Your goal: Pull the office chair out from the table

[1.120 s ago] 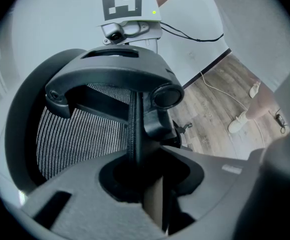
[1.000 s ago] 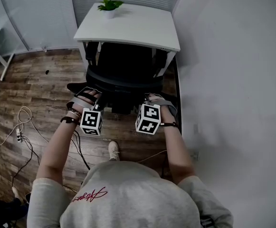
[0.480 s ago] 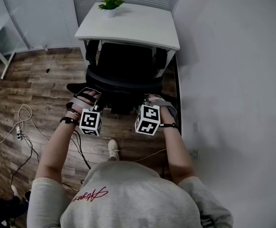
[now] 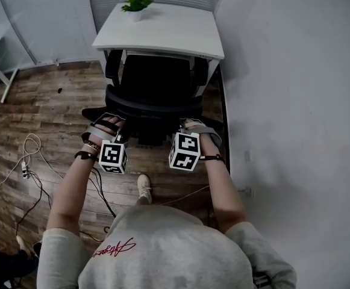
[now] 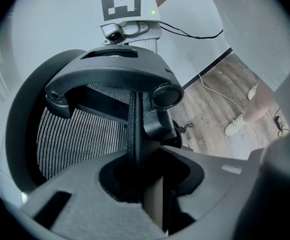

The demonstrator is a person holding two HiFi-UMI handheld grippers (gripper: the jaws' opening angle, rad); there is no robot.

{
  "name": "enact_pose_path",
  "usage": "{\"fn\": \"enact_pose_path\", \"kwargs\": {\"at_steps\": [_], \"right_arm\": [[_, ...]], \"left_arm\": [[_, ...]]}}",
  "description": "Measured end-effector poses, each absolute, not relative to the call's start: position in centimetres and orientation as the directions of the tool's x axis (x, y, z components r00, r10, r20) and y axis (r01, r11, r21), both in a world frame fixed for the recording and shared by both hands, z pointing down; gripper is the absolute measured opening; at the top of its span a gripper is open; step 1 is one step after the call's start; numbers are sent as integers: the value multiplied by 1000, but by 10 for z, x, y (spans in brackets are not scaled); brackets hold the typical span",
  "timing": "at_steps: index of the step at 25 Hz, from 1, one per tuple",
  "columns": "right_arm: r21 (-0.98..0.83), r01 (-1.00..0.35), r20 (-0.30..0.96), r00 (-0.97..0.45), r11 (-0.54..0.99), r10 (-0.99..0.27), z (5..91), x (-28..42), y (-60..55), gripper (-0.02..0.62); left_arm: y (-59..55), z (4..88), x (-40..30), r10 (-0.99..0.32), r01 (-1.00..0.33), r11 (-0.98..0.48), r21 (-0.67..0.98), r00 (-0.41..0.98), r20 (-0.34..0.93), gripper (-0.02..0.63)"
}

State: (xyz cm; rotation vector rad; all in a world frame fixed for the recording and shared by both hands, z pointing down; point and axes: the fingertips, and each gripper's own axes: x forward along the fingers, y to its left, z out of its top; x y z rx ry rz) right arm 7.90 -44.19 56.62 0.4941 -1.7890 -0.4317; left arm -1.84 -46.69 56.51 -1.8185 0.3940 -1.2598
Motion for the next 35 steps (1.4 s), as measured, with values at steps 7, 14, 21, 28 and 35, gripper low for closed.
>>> {"fn": "enact_pose_path", "kwargs": {"at_steps": [7,14,21,28,35], "right_arm": [[530,-105,807,-241,841,-539,568,78,-427,104],[533,-96,806,-243,841,-539,568,80,-415,104],[541,-100,800,-247,835,-547,566,75,-406,104],[530,-105,805,-251,841,-538,566,76,-401,104],[519,-98,814,-249,849,-526,567,76,-384,104]], "left_arm": [[-450,566,-19,-666,204,-581,-788,439,604,101],[-437,566,-17,-673,199,-574,-794,438,596,101],[-429,568,-21,-677,198,-574,-794,432,596,101],[-423,568,-18,-677,199,-568,-799,438,591,103],[-406,566,-20,-682,195,-562,-804,442,583,104]]}}
